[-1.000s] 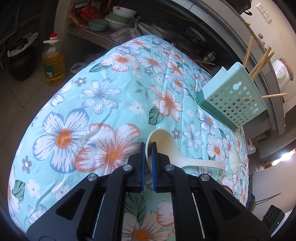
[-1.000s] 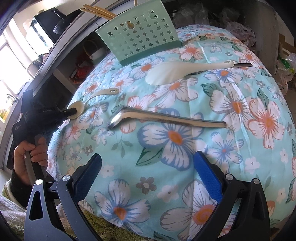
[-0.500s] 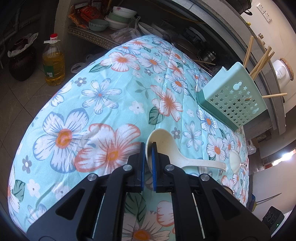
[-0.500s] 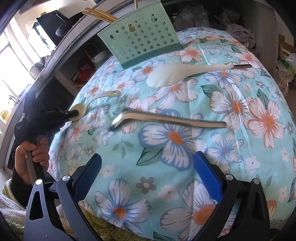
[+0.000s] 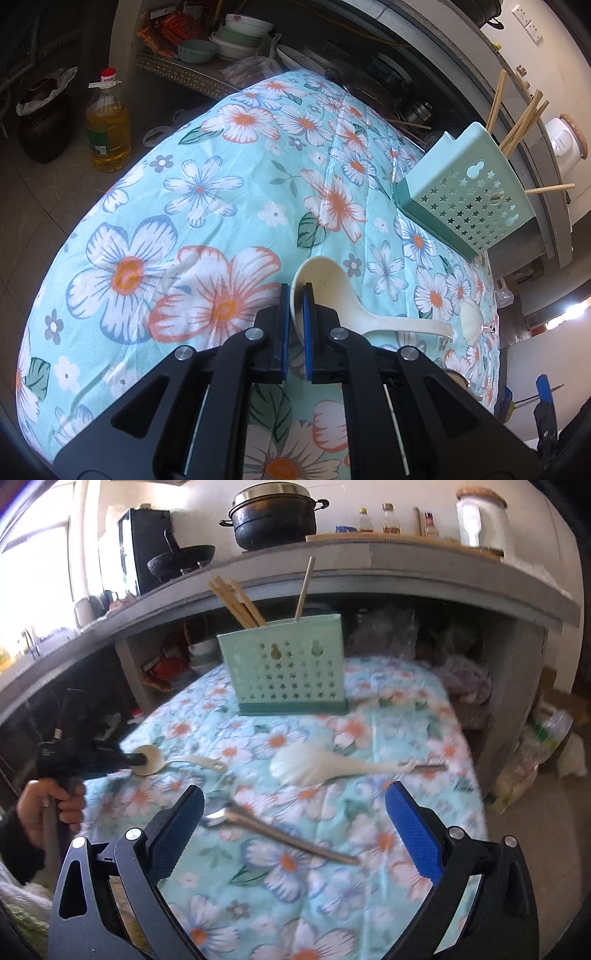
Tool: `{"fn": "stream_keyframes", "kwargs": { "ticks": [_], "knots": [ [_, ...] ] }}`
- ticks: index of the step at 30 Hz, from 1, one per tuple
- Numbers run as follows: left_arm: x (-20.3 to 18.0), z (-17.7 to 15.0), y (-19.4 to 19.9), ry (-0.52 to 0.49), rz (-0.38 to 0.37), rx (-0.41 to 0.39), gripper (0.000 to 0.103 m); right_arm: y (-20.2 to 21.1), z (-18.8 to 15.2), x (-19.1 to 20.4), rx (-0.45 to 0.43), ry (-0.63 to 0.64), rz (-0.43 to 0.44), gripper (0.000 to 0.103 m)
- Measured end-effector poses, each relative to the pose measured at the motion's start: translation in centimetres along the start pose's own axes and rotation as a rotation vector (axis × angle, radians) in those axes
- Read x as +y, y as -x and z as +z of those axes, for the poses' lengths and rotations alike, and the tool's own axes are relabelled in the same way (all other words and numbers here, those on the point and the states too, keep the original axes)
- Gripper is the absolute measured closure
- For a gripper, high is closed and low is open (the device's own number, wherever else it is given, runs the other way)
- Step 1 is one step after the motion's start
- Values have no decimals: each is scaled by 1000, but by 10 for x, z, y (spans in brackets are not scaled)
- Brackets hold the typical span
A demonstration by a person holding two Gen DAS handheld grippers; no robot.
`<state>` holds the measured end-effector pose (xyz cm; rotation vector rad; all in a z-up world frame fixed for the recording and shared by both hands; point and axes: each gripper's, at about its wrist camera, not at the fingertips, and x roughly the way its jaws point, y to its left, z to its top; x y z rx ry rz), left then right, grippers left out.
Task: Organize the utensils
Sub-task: 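Grasp the white plastic spoon with the right tool while the left tool holds the ladle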
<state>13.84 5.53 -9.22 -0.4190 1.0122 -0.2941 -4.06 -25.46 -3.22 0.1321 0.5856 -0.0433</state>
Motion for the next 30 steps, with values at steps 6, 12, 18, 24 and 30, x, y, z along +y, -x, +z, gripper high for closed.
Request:
{"fn": "stream_keyframes", "kwargs": {
  "ticks": [6, 12, 18, 24, 30],
  "knots": [
    [1, 0, 0, -5, 4, 1, 98, -53, 10, 2, 37, 371, -246, 20],
    [1, 0, 0, -5, 8, 0, 97, -107, 0, 2, 179, 543, -217, 27],
    [0, 0, 0, -10, 20, 1, 97, -125, 1, 12, 209, 619, -165, 28],
    [-1, 0, 0, -19, 28, 2, 97, -121, 1, 30, 224, 692, -101, 35],
    [-1, -1, 1, -23, 37, 2, 96, -136, 6, 36, 231, 663, -70, 35]
  ]
}}
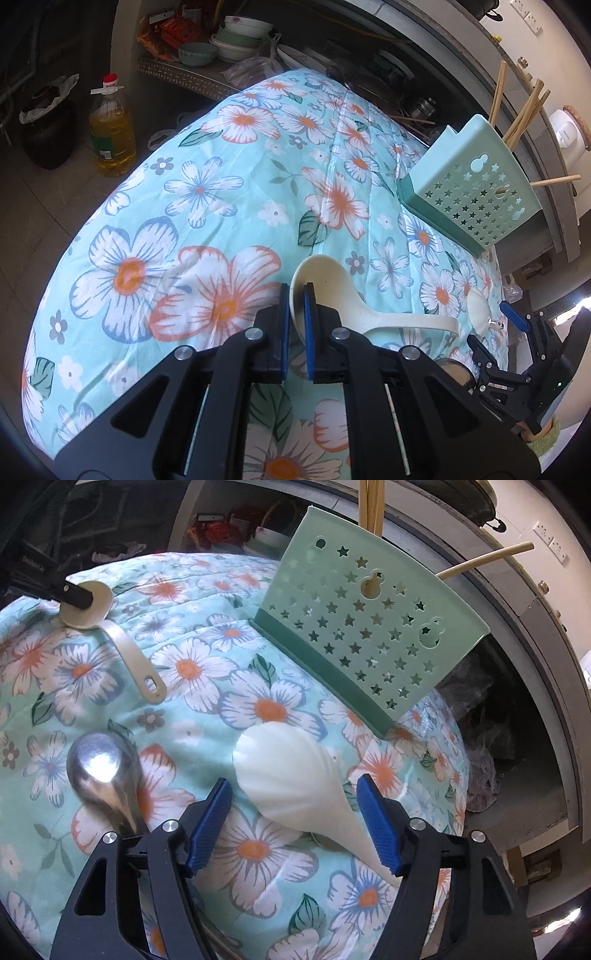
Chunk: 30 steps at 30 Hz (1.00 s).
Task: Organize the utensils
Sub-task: 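Grasp the white plastic spoon with the right tool while the left tool holds the ladle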
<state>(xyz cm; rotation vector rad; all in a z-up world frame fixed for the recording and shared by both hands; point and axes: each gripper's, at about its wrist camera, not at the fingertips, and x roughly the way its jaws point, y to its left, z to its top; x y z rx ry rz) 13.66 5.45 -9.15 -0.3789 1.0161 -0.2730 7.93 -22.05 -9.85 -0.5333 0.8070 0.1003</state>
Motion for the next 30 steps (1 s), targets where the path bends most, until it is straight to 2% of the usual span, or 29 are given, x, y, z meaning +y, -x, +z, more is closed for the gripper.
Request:
{"fn": "stream_keyframes", "kwargs": {
  "ticks": [3, 4, 5, 7, 8, 14, 18, 19, 23, 26, 30],
  "knots": [
    [-4, 0, -1, -3, 8, 3, 96, -5, 4, -1, -14, -37, 12, 36],
    [-3, 1, -1, -3, 11, 4, 96, -5, 5, -1, -17, -51, 13, 43],
    [-5, 0, -1, -4, 14, 5, 96, -5, 6, -2, -20, -65, 17, 54],
    [-6, 0, -1, -4, 18, 4, 96, -7, 6, -3, -11, -81, -14, 67],
    [-6, 0, 0, -5, 20, 3, 96, -8, 5, -3, -8, -76, -39, 70],
    [-7, -1, 1, 0, 19, -1, 96, 10, 3, -8, -70, -119, -95, 85],
    [-5, -1, 1, 0, 16, -2, 96, 26, 3, -26, -121, -214, -101, 87],
    [-6, -1, 1, 0, 16, -2, 96, 32, 2, -34, -140, -261, -84, 103],
    [-6, -1, 1, 0, 17, -5, 96, 47, -8, -69, -195, -444, -12, 103],
    [-6, -1, 2, -2, 18, -6, 96, 52, -14, -84, -198, -482, 57, 103],
    [-6, -1, 3, 3, 14, -10, 96, 45, -17, -84, -151, -401, 85, 80]
  ]
}}
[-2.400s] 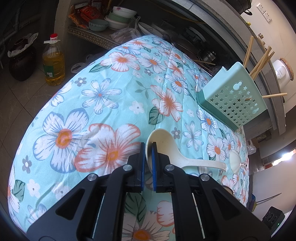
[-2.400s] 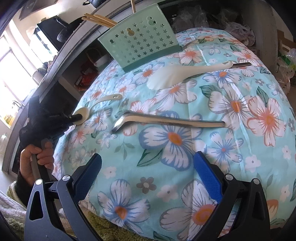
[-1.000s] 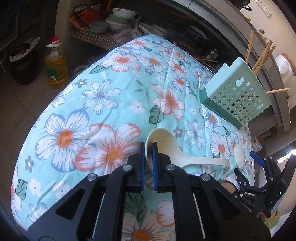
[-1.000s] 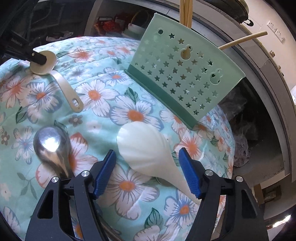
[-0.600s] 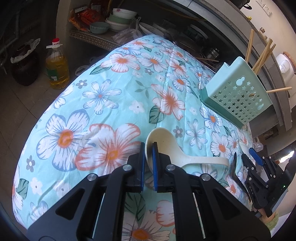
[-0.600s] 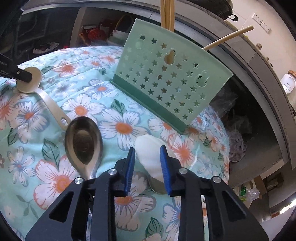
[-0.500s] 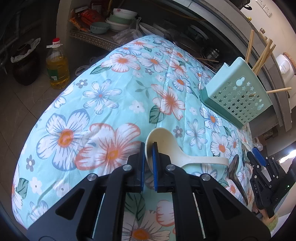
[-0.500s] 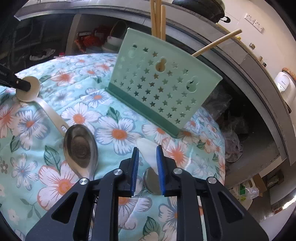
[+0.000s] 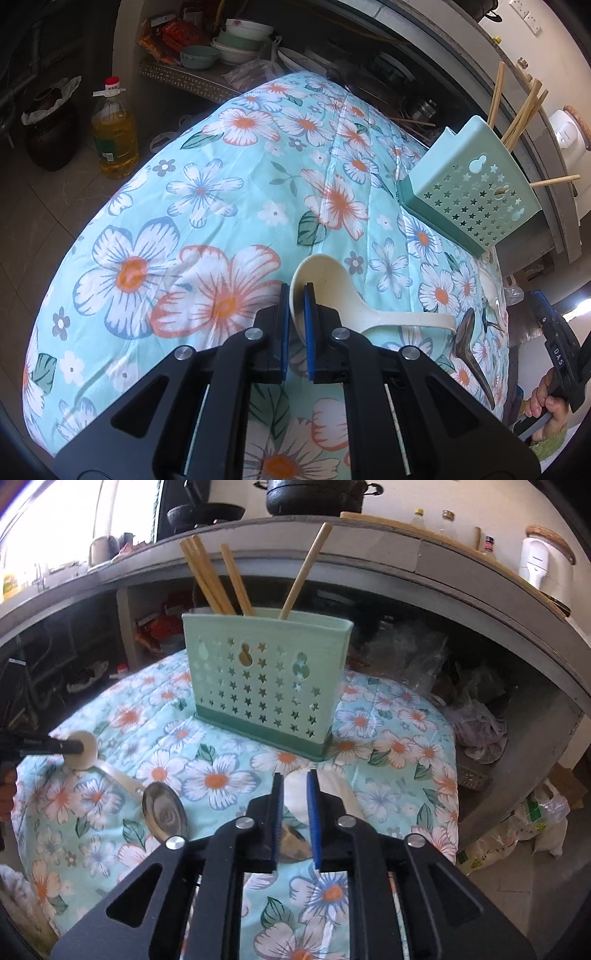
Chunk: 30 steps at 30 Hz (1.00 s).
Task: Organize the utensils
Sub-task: 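Grasp the white plastic spoon with the right tool while the left tool holds the ladle, then lift the white plastic spoon off the quilt with the right tool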
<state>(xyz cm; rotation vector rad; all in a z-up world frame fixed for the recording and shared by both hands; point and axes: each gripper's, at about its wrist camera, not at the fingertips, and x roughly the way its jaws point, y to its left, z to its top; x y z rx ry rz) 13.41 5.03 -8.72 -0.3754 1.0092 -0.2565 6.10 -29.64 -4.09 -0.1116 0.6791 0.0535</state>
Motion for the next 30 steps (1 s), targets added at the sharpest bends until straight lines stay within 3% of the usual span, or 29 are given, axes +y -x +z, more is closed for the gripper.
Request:
{"fn": "stream_keyframes", "kwargs": {
  "ticks": [1, 3, 8, 13, 17, 23, 25, 27, 30],
  "knots": [
    [0, 0, 0, 3, -2, -1, 97, -5, -1, 0, 27, 33, 15, 70],
    [1, 0, 1, 6, -4, -4, 96, -15, -5, 1, 73, 81, 40, 64],
    [1, -1, -1, 17, -5, -8, 96, -42, -5, -3, 159, 128, 41, 61],
    [2, -2, -1, 22, -12, -10, 96, -56, -2, -10, 187, 114, 22, 48],
    [4, -2, -2, 26, -21, -9, 96, -71, 0, -37, 241, -50, 111, 45],
    [6, -2, -3, 32, -32, -9, 96, -110, -4, -111, 376, -464, 284, 45],
    [6, -2, -3, 34, -33, -9, 96, -120, -8, -122, 416, -543, 342, 45],
    [6, -2, -3, 34, -33, -9, 96, -122, -6, -119, 425, -528, 343, 44],
    [6, -2, -3, 33, -33, -9, 96, -118, 0, -105, 433, -463, 341, 55]
  ]
}}
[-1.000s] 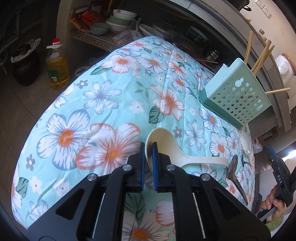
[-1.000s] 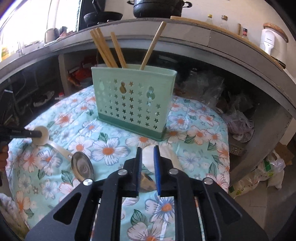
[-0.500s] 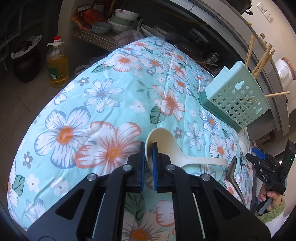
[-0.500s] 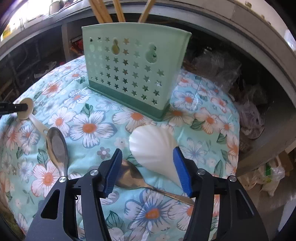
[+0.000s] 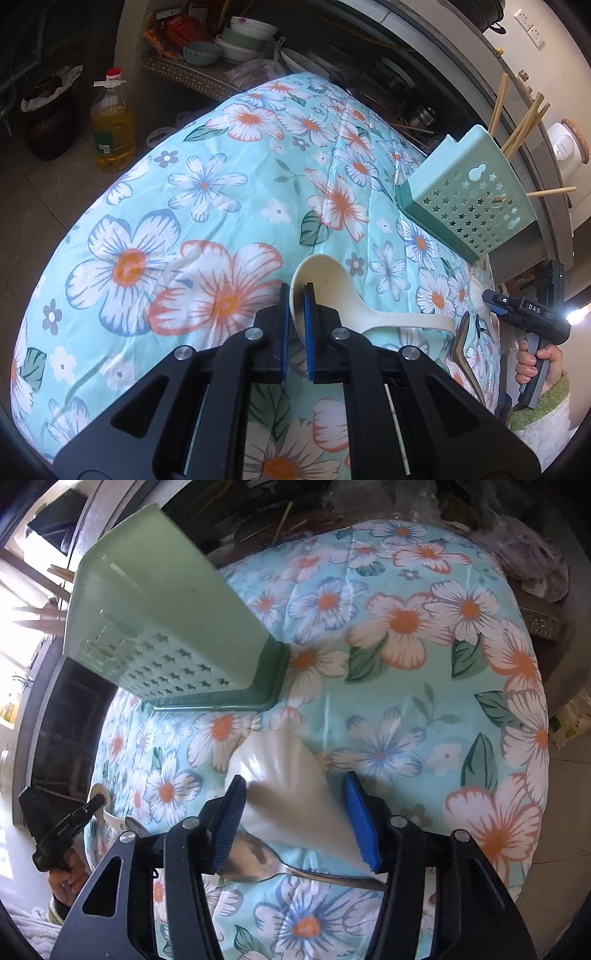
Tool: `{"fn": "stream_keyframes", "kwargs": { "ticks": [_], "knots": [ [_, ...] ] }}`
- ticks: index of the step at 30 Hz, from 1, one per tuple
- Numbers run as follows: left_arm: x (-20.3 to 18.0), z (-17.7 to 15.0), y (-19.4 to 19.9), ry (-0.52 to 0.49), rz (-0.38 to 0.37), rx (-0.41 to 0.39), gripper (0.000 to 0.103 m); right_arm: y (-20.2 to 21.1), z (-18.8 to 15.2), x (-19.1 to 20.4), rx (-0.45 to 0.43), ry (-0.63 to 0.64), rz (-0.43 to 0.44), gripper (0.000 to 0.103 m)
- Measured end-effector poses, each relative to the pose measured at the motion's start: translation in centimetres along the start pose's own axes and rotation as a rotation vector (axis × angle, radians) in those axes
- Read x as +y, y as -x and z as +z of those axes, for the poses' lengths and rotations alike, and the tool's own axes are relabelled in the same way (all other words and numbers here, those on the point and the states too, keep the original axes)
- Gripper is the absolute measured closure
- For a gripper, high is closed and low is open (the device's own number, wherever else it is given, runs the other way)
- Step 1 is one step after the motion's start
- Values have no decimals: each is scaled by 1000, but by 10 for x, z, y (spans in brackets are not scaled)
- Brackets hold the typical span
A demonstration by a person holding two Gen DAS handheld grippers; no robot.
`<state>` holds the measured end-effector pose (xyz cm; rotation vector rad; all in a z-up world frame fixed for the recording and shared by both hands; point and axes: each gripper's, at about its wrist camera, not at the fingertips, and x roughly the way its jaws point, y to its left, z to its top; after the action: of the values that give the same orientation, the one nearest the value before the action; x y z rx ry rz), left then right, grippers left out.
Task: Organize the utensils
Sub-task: 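Lift the white plastic spoon off the quilt with the right tool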
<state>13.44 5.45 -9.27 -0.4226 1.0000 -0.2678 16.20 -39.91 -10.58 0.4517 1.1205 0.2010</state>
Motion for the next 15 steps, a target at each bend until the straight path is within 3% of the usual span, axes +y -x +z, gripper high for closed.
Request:
{"fn": "stream_keyframes", "kwargs": {
  "ticks": [5, 8, 15],
  "knots": [
    [0, 0, 0, -1, 0, -1, 96, 17, -9, 33, -81, 119, -83, 75],
    [0, 0, 0, 0, -1, -1, 96, 27, -21, 55, -108, 205, -114, 77],
    [1, 1, 1, 1, -3, -1, 96, 17, -33, 91, -74, 346, -178, 77]
  ]
}}
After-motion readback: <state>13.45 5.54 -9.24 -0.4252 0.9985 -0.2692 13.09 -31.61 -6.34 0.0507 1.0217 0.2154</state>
